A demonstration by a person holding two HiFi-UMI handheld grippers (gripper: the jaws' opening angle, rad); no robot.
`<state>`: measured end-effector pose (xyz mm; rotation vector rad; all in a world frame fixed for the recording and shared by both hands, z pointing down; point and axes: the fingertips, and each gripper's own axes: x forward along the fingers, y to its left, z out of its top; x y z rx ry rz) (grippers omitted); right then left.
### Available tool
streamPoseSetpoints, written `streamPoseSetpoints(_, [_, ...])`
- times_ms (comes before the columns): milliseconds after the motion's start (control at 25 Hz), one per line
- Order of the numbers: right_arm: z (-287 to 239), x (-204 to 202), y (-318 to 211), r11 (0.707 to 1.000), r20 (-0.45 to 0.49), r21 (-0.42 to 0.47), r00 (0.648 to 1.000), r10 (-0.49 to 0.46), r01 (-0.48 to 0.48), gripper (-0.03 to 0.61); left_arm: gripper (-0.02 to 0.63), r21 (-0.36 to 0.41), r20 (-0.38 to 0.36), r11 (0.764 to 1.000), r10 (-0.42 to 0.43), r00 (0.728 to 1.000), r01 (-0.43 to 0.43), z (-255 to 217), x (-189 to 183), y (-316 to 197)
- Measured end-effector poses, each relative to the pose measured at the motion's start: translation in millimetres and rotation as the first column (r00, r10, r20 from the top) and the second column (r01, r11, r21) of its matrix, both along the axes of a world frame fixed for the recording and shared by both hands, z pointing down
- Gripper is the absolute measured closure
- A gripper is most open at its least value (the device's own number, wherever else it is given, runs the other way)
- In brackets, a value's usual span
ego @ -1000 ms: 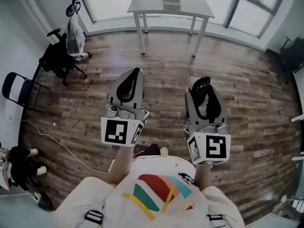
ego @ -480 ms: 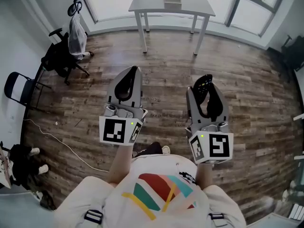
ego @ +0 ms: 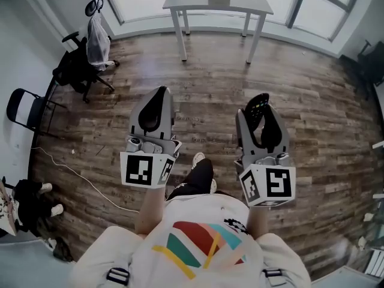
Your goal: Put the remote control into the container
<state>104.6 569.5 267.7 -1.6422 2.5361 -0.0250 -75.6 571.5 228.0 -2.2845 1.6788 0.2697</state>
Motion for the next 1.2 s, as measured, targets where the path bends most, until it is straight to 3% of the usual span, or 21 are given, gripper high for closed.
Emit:
streamPoseSetpoints(280, [7, -4, -9, 1.000, -0.016, -0.003, 1.000, 0.001, -0.002, 0.327, 0.606, 0.025, -0.001, 0.999, 0.028, 1.000, -0.028, 3, 2, -12])
streamPoseSetpoints(640, [2, 0, -52, 1.000, -0.054, 0.007, 0.998, 0.023, -0.022, 0.327, 0.606, 0.039, -0.031, 0.995, 0.090, 0.995, -0.088, -4, 23, -73])
streamPoseSetpoints(880, [15, -5, -108, 1.000, -0.067, -0.016, 0.998, 0.013, -0.014, 0.327, 0.606, 0.016, -0.038, 0.997, 0.079, 0.996, -0.078, 9, 17, -126])
streamPoseSetpoints(1200, [-7, -33, -211, 1.000, -0.095, 0.015, 0.995, -0.015, 0.017, 0.327, 0.606, 0.036, -0.059, 0.998, 0.046, 0.997, -0.043, -6, -14, -220])
